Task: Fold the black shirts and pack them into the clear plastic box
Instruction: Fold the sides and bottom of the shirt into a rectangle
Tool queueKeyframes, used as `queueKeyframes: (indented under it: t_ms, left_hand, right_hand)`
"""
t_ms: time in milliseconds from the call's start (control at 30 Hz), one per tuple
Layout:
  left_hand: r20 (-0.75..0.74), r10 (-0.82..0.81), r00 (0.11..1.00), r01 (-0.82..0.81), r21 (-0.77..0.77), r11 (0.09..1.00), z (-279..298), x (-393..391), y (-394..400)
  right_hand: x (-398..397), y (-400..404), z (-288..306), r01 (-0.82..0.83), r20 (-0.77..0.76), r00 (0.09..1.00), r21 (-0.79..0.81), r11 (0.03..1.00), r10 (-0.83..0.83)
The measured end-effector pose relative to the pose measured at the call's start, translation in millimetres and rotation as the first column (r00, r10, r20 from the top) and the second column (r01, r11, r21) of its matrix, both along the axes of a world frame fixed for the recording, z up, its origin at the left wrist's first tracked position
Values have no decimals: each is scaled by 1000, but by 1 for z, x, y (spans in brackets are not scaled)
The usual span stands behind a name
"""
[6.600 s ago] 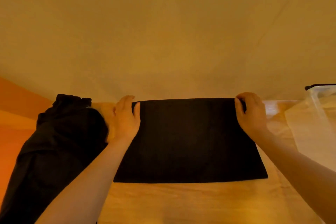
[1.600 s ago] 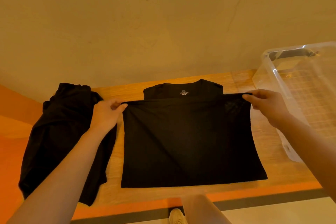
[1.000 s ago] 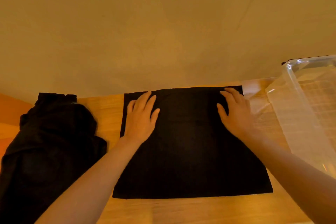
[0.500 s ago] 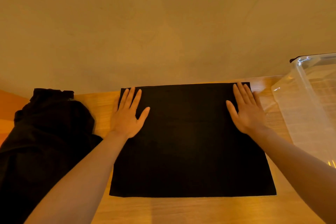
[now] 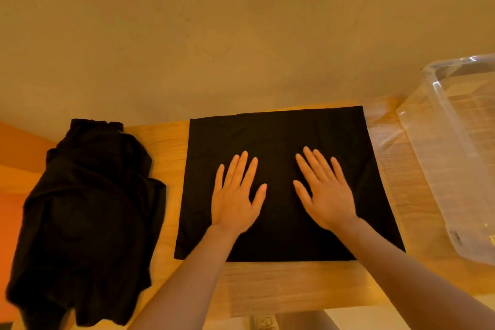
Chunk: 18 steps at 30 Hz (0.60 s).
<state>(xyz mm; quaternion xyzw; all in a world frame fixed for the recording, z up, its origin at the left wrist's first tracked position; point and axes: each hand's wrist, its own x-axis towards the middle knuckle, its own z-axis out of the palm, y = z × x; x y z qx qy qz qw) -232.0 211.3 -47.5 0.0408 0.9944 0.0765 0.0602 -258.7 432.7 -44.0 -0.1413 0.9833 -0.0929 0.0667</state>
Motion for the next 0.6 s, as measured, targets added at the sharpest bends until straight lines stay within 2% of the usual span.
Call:
queueKeyframes:
  t_ms: [133, 333, 400, 467, 533, 600]
  left_hand:
    - [-4, 119, 993, -119, -60, 991, -1, 27, -47]
    - [-39, 218, 975, -221, -107, 969, 4, 47, -54]
    - [-89, 161, 983, -168, -85, 982, 15, 51, -28]
    - [-101, 44, 994, -47, -24, 999, 20, 62, 4]
    - [-58, -51, 997, 52, 8, 999, 16, 80, 26]
    - [-11, -53, 999, 53, -9, 999, 8, 102, 24]
  right_hand:
    - [8, 60, 0, 171, 18, 985, 18, 985, -172]
    - [18, 77, 2, 213, 42, 976, 40, 976, -214]
    - [28, 54, 11, 160, -21, 987, 8, 987, -160]
    - [48, 23, 17, 52, -54, 997, -54, 997, -55]
    - [77, 1, 13, -45, -44, 998, -73, 996, 42]
    - [102, 5, 4, -58, -22, 998, -43, 997, 57]
